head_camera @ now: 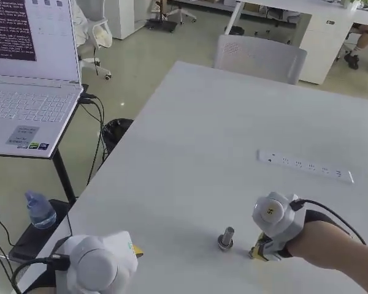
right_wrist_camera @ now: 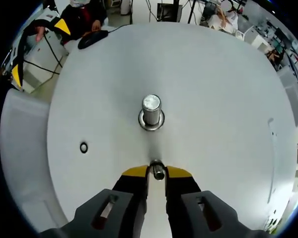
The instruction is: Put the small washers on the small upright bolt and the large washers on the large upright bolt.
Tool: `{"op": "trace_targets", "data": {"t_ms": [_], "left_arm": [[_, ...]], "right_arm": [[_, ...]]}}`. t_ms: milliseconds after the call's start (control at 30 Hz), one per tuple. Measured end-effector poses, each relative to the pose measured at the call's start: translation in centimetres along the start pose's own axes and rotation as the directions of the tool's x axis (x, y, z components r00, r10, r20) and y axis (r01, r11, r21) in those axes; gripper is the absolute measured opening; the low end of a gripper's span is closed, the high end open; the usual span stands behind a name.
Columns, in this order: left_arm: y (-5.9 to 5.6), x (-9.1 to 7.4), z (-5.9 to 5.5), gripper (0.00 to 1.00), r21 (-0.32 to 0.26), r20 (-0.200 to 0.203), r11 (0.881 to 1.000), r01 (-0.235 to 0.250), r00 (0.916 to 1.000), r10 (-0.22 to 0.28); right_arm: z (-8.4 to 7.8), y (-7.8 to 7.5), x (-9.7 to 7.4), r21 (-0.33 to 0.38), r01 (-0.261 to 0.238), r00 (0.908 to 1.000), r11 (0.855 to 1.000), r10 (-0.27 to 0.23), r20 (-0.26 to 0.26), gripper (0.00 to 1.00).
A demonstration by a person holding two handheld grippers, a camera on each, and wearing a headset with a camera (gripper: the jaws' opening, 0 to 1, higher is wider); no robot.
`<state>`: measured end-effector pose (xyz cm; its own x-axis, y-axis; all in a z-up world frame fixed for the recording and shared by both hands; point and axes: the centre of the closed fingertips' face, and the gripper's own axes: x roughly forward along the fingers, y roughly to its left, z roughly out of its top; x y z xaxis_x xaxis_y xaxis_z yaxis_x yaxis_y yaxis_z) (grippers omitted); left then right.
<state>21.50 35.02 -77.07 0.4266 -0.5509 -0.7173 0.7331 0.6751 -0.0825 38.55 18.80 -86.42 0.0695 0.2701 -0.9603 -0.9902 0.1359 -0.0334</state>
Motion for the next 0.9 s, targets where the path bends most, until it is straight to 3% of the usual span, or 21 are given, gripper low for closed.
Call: {"op": "trace_targets", "data": {"t_ms": [433, 900], "left_arm": [[0.45, -0.23, -0.79, 0.77, -0.011, -0.013, 1.0, 0.0, 0.9999, 0.0], [-0.08, 0.07, -0.37, 0.77, -0.008, 0.005, 1.0, 0.009, 0.9999, -0.009]], "right_arm": [[-0.07, -0.24, 0.61, -0.004, 0.0, 0.9999, 1.0, 0.0, -0.016, 0.13], [-0.17, -0.16, 0.66, 0.0, -0.002, 0.9999, 1.0, 0.002, -0.017, 0.13]]}}
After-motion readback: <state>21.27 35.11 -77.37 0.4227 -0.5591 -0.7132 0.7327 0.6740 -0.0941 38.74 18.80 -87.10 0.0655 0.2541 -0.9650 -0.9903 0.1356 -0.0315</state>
